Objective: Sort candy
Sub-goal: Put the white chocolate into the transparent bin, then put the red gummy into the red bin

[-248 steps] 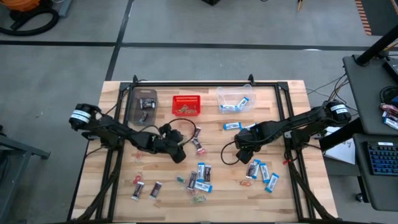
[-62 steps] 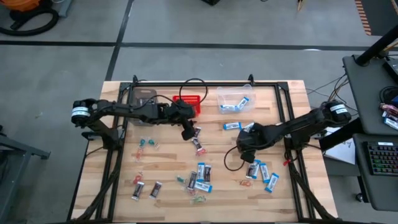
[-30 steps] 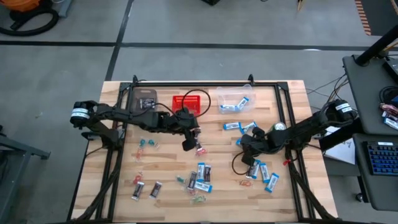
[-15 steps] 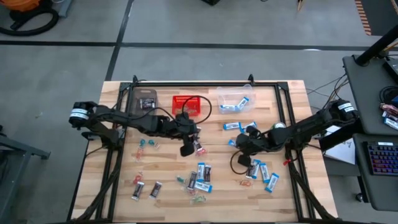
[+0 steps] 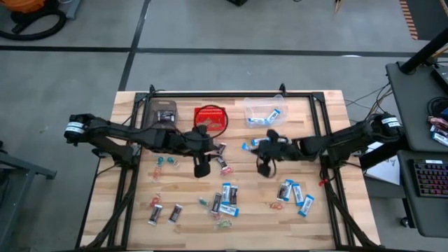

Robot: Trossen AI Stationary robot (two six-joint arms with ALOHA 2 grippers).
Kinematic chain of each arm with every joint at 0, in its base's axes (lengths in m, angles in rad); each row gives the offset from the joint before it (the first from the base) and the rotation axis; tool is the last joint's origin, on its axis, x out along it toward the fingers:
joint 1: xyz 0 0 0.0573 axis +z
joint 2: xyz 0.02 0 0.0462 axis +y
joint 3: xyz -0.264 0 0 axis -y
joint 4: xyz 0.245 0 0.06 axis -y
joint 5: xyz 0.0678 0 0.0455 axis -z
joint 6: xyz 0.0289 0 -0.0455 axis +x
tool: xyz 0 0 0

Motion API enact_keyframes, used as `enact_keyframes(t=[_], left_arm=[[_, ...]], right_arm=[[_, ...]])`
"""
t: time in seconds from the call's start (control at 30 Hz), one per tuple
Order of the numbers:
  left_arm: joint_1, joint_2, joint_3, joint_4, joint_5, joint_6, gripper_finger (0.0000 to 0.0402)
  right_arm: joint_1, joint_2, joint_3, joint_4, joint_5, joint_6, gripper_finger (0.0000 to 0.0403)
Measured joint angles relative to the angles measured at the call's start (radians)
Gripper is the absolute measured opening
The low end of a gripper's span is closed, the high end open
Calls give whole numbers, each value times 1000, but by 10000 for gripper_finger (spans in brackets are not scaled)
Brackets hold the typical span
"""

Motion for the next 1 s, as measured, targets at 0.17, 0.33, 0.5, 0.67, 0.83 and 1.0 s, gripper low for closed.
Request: enact_keyframes(t=[0.17, 0.33, 0.5, 0.67, 0.83, 1.0], left_arm=[[-13, -78, -1, -3, 0, 12, 107], [-13, -132, -17, 1, -5, 9, 107], [-13, -146, -46, 3, -56, 0, 107], [-13, -142, -74, -12, -80, -37, 107], [-13, -142, -85, -66, -79, -97, 107], [-14, -134, -85, -169, -79, -217, 107]], right_arm=[[-155, 1, 51, -28, 87, -36, 9], [-338, 1, 92, -78, 167, -5, 9], [-509, 10, 101, -95, 125, 42, 10], [-602, 16, 100, -134, -106, 101, 45], [-611, 15, 101, -146, -103, 109, 107], [-605, 15, 130, -149, -153, 117, 152]])
